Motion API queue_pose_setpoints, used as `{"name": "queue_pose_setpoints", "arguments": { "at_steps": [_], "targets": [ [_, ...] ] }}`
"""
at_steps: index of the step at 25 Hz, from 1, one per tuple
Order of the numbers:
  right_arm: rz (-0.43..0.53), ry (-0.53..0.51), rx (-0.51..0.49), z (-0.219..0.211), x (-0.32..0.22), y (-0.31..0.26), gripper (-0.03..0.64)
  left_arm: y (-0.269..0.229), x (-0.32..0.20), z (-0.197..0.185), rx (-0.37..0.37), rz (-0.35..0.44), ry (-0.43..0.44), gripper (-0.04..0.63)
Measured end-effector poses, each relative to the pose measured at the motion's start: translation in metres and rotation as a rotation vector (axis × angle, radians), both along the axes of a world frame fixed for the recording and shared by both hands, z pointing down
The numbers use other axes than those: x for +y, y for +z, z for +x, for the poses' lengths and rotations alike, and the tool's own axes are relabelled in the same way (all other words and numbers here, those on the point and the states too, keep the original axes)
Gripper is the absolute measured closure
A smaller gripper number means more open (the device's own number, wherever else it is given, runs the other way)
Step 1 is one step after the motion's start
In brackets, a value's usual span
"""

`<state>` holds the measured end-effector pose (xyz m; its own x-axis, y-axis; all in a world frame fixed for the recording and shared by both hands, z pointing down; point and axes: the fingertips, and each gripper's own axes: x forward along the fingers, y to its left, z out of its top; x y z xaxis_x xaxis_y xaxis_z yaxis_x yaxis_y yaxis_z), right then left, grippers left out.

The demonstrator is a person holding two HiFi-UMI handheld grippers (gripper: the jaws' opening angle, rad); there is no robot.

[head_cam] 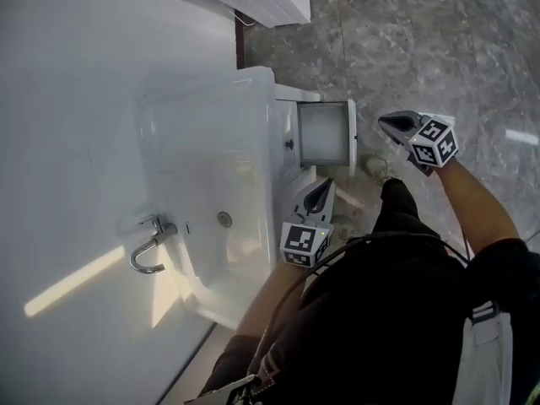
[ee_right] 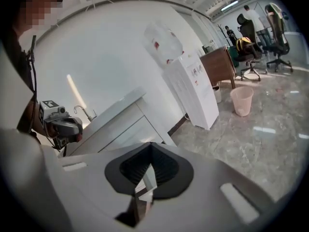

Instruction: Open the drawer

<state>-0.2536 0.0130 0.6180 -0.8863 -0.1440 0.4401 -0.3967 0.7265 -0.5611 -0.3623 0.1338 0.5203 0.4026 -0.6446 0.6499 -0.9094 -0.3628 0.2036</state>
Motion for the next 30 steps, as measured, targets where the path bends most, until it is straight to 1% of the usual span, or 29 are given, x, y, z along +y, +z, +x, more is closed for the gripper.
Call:
{"name": "queue_pose_setpoints", "arguments": {
  "at_steps": [3,7,11,14,16,19,22,25,28,30],
  "targets": [
    [0.048,0.001,0.000,0.011,-0.021,-0.050,0.615,-0.050,-0.021,-0.005,0.007,0.053,-0.039,0.594],
    [0.138,-0.025,-0.002,0.013,-0.061,-0.115,0.615,-0.125,-0.053,-0.016,0.012,0.168,-0.100,0.594],
    [0.189,-0.068,-0.026,0.004,-0.082,-0.177,0.615,-0.190,-0.049,-0.040,-0.008,0.274,-0.182,0.594],
    [0.215,-0.110,-0.036,-0.010,-0.083,-0.212,0.615,-0.238,-0.033,-0.062,-0.039,0.336,-0.249,0.594],
    [0.237,-0.154,-0.047,-0.027,-0.083,-0.232,0.615,-0.256,-0.015,-0.083,-0.052,0.369,-0.325,0.594],
    [0.277,-0.253,-0.066,-0.063,-0.085,-0.260,0.615,-0.281,0.017,-0.118,-0.069,0.438,-0.475,0.594],
    [0.301,-0.320,-0.076,-0.099,-0.075,-0.280,0.615,-0.308,0.060,-0.151,-0.104,0.492,-0.590,0.595],
    [0.326,-0.387,-0.086,-0.138,-0.056,-0.301,0.615,-0.328,0.115,-0.185,-0.136,0.529,-0.728,0.594],
    [0.355,-0.454,-0.101,-0.181,-0.029,-0.323,0.615,-0.343,0.176,-0.215,-0.144,0.565,-0.865,0.594],
    [0.366,-0.496,-0.125,-0.211,-0.004,-0.339,0.615,-0.351,0.219,-0.229,-0.143,0.585,-0.945,0.594]
  ]
}}
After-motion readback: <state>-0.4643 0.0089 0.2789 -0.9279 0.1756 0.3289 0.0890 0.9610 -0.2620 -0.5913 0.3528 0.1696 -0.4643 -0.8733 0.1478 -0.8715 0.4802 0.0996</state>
